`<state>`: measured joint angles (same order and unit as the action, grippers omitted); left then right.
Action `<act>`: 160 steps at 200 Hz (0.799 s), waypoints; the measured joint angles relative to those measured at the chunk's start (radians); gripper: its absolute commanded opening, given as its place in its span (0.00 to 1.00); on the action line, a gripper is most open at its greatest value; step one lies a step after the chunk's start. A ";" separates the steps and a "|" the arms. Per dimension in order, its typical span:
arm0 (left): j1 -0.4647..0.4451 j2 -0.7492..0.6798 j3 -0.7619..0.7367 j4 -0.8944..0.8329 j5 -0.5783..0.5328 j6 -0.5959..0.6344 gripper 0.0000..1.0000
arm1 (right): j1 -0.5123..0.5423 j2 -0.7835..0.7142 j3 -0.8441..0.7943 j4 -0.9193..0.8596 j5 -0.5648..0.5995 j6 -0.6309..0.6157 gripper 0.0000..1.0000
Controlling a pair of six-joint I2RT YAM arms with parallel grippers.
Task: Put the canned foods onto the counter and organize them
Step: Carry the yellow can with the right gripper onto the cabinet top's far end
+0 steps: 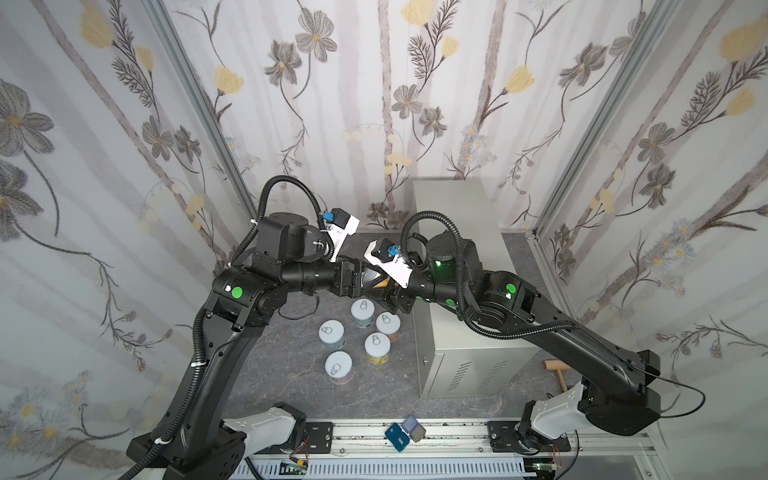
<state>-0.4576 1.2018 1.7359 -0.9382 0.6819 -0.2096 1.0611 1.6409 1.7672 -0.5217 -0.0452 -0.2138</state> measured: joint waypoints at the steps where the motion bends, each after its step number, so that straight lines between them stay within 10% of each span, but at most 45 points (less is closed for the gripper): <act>1: 0.000 -0.001 0.000 0.002 0.000 -0.001 1.00 | -0.001 0.000 0.000 0.000 0.000 0.001 0.70; 66: 0.032 -0.056 0.000 0.039 -0.119 -0.026 1.00 | -0.142 -0.097 -0.114 0.060 -0.021 0.046 0.71; 160: 0.098 -0.104 -0.151 0.104 -0.216 -0.029 1.00 | -0.658 -0.155 -0.420 0.602 -0.103 0.164 0.74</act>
<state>-0.3592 1.0977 1.5845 -0.8341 0.4656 -0.2390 0.4034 1.4857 1.3468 0.0803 -0.1486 -0.0502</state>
